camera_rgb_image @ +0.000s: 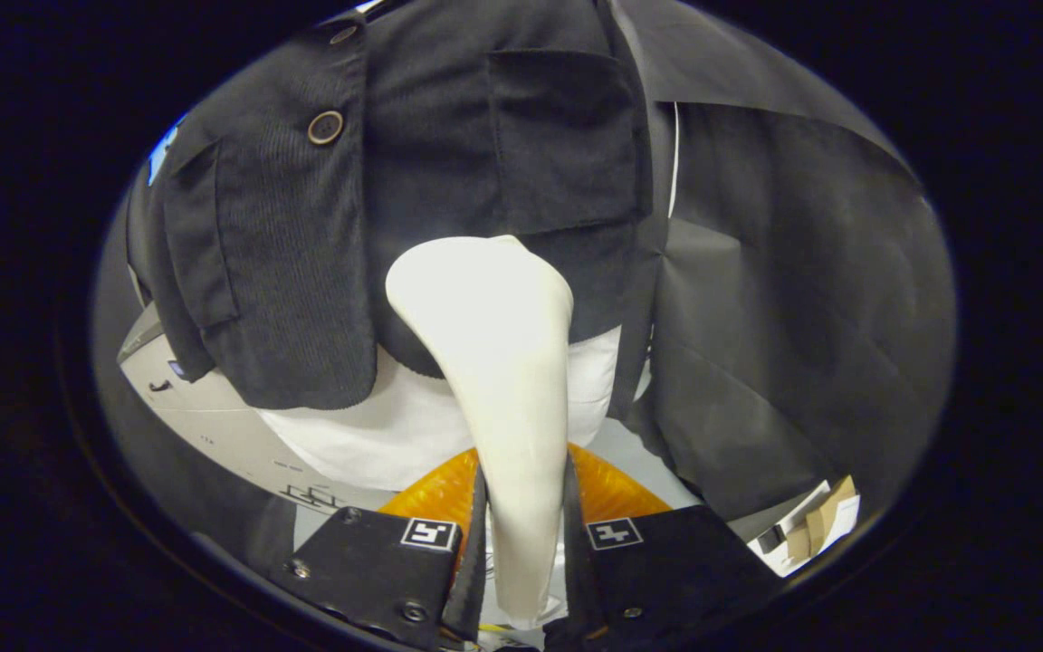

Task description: Iron the clothes twice with a garment steamer, once on the left side and once on the right side.

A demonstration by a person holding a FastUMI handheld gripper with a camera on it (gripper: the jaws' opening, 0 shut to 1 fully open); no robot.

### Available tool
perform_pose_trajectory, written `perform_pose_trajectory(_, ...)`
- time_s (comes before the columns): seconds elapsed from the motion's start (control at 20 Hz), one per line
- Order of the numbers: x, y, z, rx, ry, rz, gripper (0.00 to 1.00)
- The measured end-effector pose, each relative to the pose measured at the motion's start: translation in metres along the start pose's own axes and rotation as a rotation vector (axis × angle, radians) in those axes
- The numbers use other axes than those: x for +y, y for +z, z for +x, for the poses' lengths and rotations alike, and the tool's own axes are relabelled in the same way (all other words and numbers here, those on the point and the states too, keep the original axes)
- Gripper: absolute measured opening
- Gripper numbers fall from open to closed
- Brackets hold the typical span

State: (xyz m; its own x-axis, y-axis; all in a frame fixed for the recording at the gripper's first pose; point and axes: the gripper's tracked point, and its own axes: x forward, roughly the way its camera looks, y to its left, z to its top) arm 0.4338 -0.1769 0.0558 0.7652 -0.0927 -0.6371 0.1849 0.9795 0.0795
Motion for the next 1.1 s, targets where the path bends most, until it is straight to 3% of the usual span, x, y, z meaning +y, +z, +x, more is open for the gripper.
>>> perform_pose_trajectory(0.2,-0.012,0.007,-0.034,-0.062,-0.017,0.006,0.39)
perform_pose_trajectory(0.4,-0.007,0.0,-0.113,-0.155,-0.041,0.011,0.39)
perform_pose_trajectory(0.75,0.059,-0.027,-0.253,-0.299,-0.003,-0.038,0.39)
perform_pose_trajectory(1.1,0.11,-0.059,-0.324,-0.364,0.055,-0.087,0.39)
